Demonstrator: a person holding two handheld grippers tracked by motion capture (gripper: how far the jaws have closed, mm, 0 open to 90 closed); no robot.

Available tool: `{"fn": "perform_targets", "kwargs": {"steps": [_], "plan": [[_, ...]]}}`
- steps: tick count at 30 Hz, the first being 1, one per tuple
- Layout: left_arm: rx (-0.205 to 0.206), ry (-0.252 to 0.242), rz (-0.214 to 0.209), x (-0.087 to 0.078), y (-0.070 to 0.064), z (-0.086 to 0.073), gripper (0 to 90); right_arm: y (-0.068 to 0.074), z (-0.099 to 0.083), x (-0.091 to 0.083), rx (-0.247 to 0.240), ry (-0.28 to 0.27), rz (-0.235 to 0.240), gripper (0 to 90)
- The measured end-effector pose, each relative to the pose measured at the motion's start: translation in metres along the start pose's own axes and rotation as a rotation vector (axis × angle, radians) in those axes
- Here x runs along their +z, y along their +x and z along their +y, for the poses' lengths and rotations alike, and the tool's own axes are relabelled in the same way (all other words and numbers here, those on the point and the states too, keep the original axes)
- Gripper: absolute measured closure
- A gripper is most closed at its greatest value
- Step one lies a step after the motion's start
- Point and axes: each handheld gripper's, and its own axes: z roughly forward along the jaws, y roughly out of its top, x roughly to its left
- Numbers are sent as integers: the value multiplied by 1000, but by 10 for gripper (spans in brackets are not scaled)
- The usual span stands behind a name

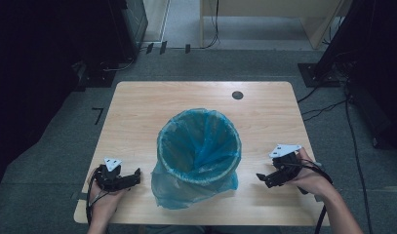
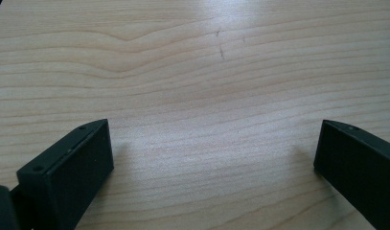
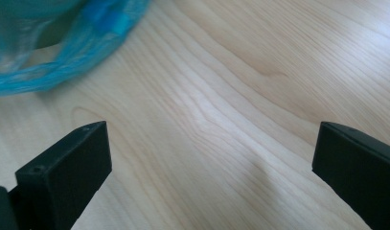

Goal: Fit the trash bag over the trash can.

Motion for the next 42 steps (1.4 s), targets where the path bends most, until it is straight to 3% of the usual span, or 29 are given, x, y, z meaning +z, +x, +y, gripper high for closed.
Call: {"fn": "perform_targets", "kwargs": {"steps": [10, 23, 28, 42], "plan": [[0, 0, 0, 0, 0, 0, 0, -21, -22, 1, 154, 8, -73, 0], [0, 0, 0, 0, 0, 0, 0, -41, -45, 1, 294, 27, -194, 0], [0, 0, 0, 0, 0, 0, 0, -42, -53, 0, 319, 32, -223, 0], [0, 1, 0, 0, 0, 0, 0, -35, -76, -10, 367, -58, -276, 0]]}}
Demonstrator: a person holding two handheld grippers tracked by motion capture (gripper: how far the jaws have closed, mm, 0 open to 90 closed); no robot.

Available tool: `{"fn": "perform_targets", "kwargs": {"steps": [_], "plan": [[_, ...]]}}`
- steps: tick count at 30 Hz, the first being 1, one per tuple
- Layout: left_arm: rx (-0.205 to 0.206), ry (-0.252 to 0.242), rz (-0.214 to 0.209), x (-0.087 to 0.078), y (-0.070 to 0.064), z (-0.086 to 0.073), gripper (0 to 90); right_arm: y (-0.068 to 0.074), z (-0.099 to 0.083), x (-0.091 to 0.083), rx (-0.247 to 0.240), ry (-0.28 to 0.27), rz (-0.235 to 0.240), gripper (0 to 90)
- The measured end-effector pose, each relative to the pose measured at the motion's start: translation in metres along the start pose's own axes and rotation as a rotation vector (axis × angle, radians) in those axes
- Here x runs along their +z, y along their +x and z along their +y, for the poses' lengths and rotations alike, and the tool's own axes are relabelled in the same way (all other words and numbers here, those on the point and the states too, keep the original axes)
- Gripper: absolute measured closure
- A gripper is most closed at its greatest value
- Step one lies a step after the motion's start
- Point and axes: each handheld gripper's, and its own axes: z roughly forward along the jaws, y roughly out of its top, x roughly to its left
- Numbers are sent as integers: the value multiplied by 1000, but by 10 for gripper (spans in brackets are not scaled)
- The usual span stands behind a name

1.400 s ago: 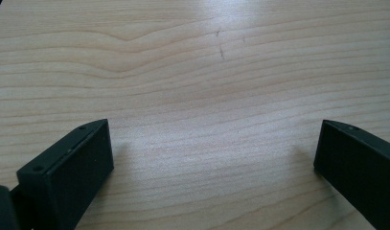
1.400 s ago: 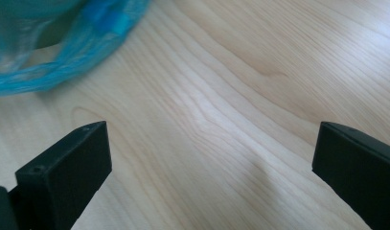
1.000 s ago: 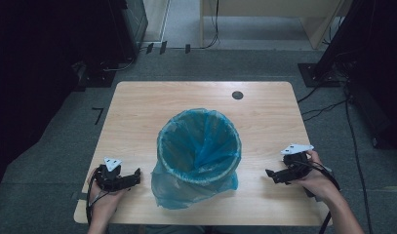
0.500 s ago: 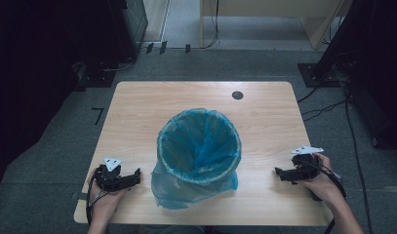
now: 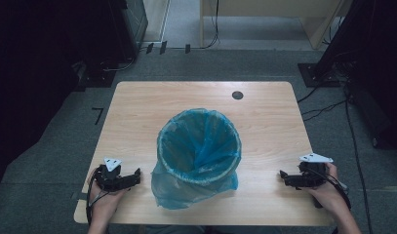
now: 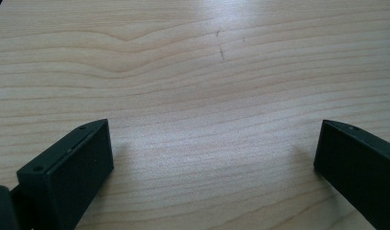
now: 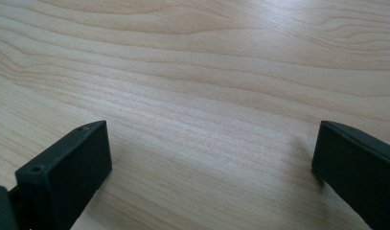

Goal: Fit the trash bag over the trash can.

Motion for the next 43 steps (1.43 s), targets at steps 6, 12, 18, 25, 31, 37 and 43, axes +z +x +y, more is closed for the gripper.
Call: {"fn": "perform_targets", "kwargs": {"steps": [6, 12, 18, 25, 31, 37, 43], "plan": [[0, 0, 0, 0, 0, 0, 0, 1, -6, -3, 22, -27, -19, 0], [0, -1, 0, 0, 0, 0, 0, 2, -10, -4, 32, -42, -30, 0], [0, -1, 0, 0, 0, 0, 0, 2, -13, -7, 38, -47, -37, 0], [0, -1, 0, 0, 0, 0, 0, 0, -20, -11, 56, -61, -51, 0], [0, 0, 0, 0, 0, 0, 0, -1, -26, -14, 70, -74, -63, 0], [0, 0, 0, 0, 0, 0, 0, 0, -28, -16, 82, -76, -77, 0], [0, -1, 0, 0, 0, 0, 0, 0, -28, -17, 85, -76, -79, 0]]}}
